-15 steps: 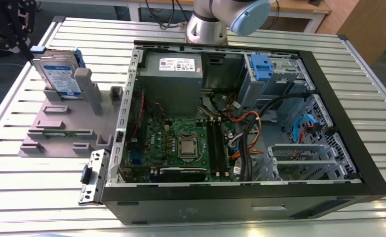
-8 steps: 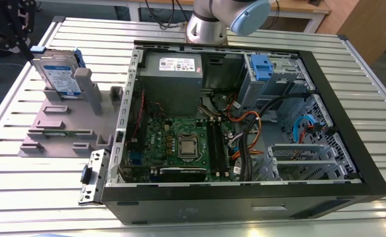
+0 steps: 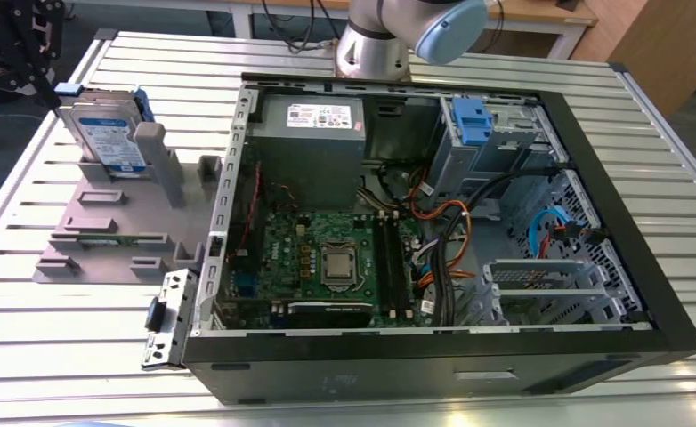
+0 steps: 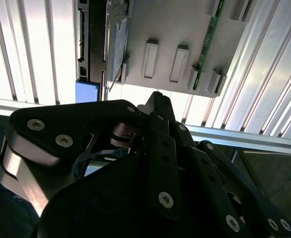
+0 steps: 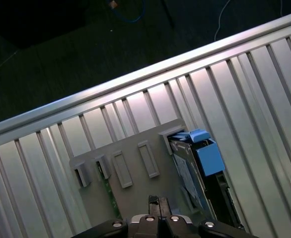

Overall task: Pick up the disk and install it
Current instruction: 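Pick up the disk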

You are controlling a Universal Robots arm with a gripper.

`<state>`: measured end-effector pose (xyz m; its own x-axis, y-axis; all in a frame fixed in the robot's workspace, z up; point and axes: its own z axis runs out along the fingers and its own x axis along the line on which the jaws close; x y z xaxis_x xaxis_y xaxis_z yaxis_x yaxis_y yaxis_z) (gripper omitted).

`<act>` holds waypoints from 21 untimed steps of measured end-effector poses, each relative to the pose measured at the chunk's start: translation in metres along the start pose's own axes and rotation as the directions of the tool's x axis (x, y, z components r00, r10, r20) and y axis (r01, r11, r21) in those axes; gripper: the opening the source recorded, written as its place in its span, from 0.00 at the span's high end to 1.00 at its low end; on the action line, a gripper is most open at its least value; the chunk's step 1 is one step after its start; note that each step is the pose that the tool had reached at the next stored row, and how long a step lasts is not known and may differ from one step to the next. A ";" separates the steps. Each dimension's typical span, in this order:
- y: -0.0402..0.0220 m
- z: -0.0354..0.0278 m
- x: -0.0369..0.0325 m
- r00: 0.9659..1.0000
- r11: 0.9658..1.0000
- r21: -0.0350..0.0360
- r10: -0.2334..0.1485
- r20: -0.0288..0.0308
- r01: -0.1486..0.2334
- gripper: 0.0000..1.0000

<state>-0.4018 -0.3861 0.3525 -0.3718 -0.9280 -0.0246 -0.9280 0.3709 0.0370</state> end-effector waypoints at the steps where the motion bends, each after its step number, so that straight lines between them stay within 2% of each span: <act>1: 0.0000 0.0000 0.0000 1.000 1.000 0.000 -0.001 0.000 0.001 0.89; 21: 0.0000 0.0001 0.0000 1.000 1.000 0.000 -0.015 -0.001 0.015 0.89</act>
<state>-0.4018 -0.3861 0.3524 -0.3579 -0.9334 -0.0246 -0.9334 0.3569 0.0370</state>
